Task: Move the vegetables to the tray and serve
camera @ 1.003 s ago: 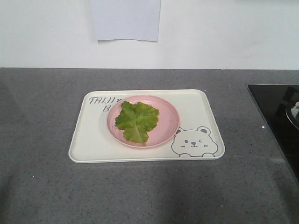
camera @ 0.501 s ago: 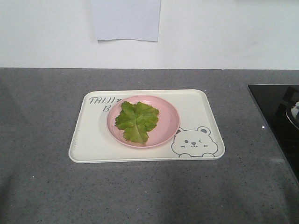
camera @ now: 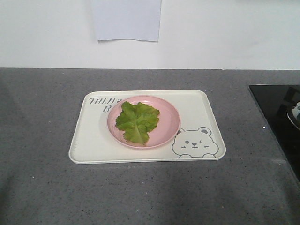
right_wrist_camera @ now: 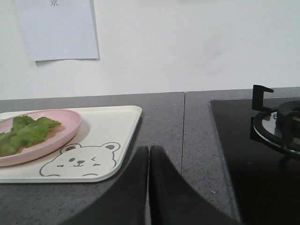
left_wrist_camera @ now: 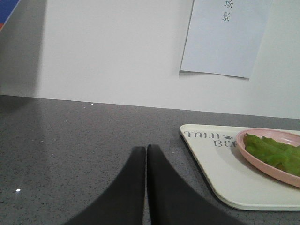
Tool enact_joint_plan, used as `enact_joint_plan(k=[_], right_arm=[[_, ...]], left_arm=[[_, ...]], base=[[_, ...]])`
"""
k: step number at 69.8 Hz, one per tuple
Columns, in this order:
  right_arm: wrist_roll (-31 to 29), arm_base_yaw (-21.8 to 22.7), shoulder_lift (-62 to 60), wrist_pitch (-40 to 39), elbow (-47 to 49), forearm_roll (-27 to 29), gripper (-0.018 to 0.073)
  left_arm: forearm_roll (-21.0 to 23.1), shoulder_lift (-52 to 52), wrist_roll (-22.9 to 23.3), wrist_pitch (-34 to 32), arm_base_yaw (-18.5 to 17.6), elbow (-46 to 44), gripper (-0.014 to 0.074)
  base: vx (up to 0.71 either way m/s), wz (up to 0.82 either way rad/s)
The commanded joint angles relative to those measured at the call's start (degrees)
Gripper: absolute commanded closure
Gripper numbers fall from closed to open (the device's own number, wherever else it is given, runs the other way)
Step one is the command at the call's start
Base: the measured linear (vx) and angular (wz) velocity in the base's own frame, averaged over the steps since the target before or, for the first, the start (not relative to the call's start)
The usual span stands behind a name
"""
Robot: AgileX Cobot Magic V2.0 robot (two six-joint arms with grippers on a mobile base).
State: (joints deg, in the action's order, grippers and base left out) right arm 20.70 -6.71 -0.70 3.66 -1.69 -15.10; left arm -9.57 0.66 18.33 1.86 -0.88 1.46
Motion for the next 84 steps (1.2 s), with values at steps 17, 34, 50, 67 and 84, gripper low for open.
enact_joint_plan(k=[17,34,50,67,84], right_arm=[[1.21,2.84,-0.37,-5.84,-0.74,-0.54,0.0562],[1.3,2.84,-0.32,-5.82,-0.74,-0.54,0.0562],[1.3,2.84,-0.32,-5.82,-0.74,-0.54,0.0562],[1.3,2.84,-0.32,-5.82,-0.74,-0.54,0.0562],[1.3,2.84,-0.32,-5.82,-0.74,-0.54,0.0562]], left_arm=[[0.0,0.08,0.39,-4.41,0.04,1.27,0.0602],[0.0,0.08,0.39,-4.41,0.04,1.27,0.0602],[0.0,0.08,0.39,-4.41,0.04,1.27,0.0602],[0.0,0.08,0.39,-4.41,0.04,1.27,0.0602],[0.0,0.08,0.39,-4.41,0.04,1.27,0.0602]], base=[[0.0,0.0],[0.0,0.0],[0.0,0.0],[0.0,0.0],[0.0,0.0]])
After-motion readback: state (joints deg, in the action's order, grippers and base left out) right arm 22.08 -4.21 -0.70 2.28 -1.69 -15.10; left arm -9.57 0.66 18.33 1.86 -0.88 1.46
